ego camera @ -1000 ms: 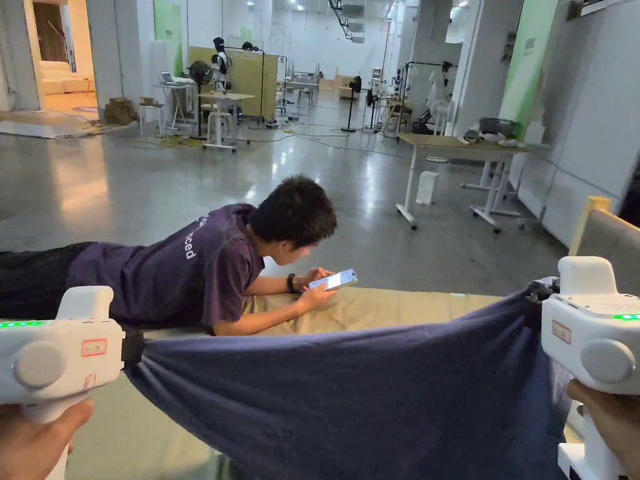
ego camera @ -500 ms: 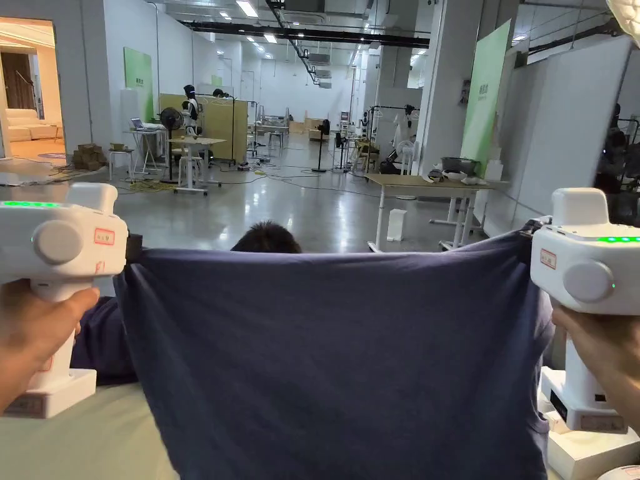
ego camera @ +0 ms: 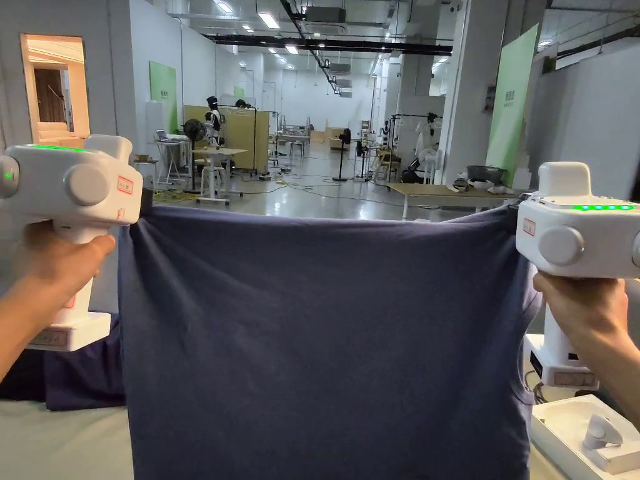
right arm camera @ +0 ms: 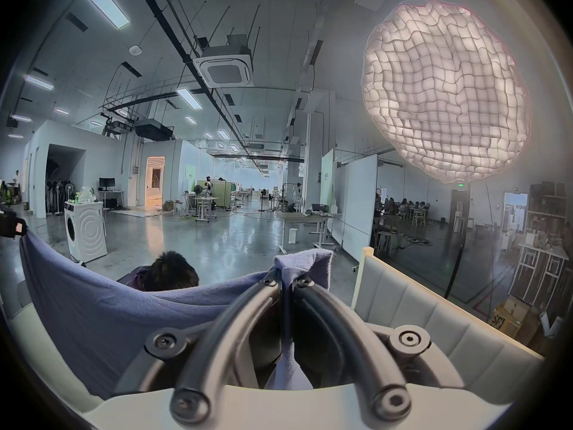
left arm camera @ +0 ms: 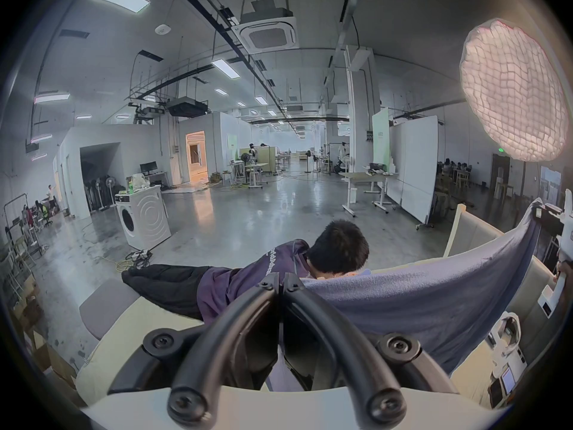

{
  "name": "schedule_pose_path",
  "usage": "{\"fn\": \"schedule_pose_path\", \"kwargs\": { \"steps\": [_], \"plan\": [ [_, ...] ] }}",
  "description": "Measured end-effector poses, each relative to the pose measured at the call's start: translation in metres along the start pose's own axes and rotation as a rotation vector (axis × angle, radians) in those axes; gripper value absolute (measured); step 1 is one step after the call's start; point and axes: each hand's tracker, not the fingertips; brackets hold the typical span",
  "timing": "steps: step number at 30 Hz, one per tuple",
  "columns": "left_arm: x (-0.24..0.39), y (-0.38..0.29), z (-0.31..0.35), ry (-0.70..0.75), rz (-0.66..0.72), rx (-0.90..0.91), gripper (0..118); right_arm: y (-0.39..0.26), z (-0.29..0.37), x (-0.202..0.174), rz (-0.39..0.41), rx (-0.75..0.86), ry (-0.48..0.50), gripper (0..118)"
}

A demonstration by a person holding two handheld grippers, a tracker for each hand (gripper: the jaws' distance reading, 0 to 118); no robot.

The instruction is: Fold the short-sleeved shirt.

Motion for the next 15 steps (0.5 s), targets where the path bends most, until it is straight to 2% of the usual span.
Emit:
{"fn": "schedule_pose_path", "kwargs": {
  "steps": [7, 14, 15],
  "plan": [
    [-0.005, -0.011, -0.016, 0.021, 0.001, 0.011, 2, -0.002, 0.000, -0.018, 0.006, 0.034, 0.006, 4],
    [-0.007, -0.076, -0.003, 0.002, 0.025, -0.030, 2, -0.054, 0.037, -0.017, 0.037, -0.002, 0.014, 4],
    [-0.005, -0.054, -0.009, -0.005, 0.025, -0.033, 2, -0.067, 0.040, -0.013, 0.035, -0.004, 0.014, 4]
  ]
}}
